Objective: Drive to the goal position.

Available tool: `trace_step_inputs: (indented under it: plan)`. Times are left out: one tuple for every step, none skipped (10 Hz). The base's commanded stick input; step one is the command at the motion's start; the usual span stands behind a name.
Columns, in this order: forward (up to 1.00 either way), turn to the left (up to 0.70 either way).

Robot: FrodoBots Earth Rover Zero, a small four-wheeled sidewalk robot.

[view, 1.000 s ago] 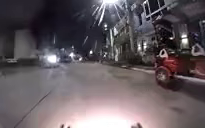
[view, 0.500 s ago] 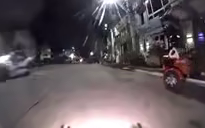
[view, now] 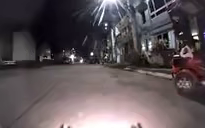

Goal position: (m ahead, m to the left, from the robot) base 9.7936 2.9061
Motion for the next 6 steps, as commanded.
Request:
trace_step_inputs:
  plan:
    - [0.70,0.00]
    - [0.70,0.00]
    - [0.70,0.00]
    - [0.70,0.00]
    - [0.70,0.00]
    - [0.70,0.00]
